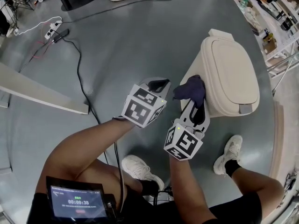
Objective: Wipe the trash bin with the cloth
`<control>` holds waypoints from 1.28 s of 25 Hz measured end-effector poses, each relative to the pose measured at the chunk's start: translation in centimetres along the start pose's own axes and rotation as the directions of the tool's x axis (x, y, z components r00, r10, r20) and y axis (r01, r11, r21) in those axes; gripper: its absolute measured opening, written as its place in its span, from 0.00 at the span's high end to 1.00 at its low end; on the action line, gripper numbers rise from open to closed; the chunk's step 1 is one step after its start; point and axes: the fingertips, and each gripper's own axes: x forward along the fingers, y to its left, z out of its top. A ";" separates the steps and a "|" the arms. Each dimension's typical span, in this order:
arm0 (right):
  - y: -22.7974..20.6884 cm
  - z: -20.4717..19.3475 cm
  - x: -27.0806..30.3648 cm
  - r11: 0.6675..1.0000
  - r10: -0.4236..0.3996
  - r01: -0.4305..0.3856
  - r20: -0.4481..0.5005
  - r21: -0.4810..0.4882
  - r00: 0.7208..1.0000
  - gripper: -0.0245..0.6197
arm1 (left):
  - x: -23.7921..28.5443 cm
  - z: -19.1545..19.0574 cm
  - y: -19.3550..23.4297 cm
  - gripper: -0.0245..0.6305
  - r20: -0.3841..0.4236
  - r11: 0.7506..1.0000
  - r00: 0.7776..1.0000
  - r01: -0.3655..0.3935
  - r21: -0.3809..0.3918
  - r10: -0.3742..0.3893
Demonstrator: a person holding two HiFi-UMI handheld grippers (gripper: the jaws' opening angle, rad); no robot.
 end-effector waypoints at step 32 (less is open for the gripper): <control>1.1 -20.9 2.4 0.994 -0.022 -0.030 -0.464 -0.104 0.886 0.86 | 0.5 -2.7 0.1 0.97 -0.080 0.997 0.997 0.021 0.075 -0.015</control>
